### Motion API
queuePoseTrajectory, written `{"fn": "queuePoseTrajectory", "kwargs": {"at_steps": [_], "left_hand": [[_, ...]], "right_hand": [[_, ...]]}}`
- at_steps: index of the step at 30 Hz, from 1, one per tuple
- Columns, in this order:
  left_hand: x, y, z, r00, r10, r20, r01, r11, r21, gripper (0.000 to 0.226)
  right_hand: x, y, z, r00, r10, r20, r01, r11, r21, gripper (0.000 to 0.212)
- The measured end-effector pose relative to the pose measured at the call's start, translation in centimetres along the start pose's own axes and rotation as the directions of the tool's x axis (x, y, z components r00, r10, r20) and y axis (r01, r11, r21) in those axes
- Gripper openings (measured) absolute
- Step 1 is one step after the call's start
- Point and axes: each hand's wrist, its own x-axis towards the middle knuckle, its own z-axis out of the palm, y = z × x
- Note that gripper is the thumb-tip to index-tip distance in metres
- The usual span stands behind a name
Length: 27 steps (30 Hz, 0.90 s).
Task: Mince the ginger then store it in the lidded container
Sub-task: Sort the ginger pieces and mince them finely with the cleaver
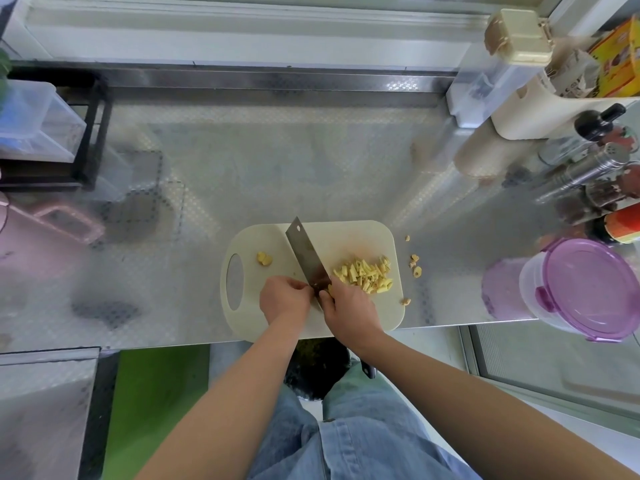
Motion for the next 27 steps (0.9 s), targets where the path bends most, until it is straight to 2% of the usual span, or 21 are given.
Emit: {"fn": "queuePoseTrajectory", "kwargs": {"at_steps": [6, 11, 14, 16, 20, 22, 24, 27], "left_hand": [[0.3, -0.6, 0.2, 1.000, 0.021, 0.024, -0.020, 0.999, -0.035, 0.009], [0.1, -1.1, -0.4, 0.999, 0.024, 0.035, -0.017, 0.983, -0.181, 0.024], [0.0, -1.1, -1.1, 0.996, 0.088, -0.036, -0.091, 0.991, -0.093, 0.027], [0.0, -1.1, -1.7, 0.988, 0.112, -0.108, -0.117, 0.992, -0.040, 0.024], [1.0, -1.2, -3.2, 0.936, 0.148, -0.318, -0.151, 0.988, 0.017, 0.014], [2.0, -1.3, -3.8, 0.912, 0.146, -0.382, -0.156, 0.988, 0.005, 0.020], [3.1, -1.1, -4.2, 0.915, 0.143, -0.377, -0.151, 0.989, 0.010, 0.026], [3.9, -0.6, -4.5, 0.927, 0.187, -0.325, -0.170, 0.982, 0.081, 0.024]], "right_hand": [[1.0, 1.8, -1.9, 0.986, 0.157, -0.063, -0.146, 0.977, 0.154, 0.021], [0.5, 0.8, -1.9, 0.996, 0.058, -0.065, -0.045, 0.982, 0.183, 0.019], [0.1, -0.4, -0.4, 1.000, -0.015, -0.022, 0.018, 0.989, 0.148, 0.021], [-0.1, -0.4, 0.1, 1.000, -0.009, -0.005, 0.009, 0.995, 0.102, 0.024], [0.3, 1.2, -1.2, 0.990, 0.136, -0.048, -0.126, 0.978, 0.166, 0.020], [0.9, 2.1, -2.1, 0.977, 0.197, -0.078, -0.181, 0.967, 0.180, 0.025], [1.4, 2.5, -2.6, 0.979, 0.187, -0.077, -0.170, 0.967, 0.191, 0.029], [1.5, 2.1, -2.6, 0.992, 0.123, -0.036, -0.113, 0.974, 0.197, 0.025]]}}
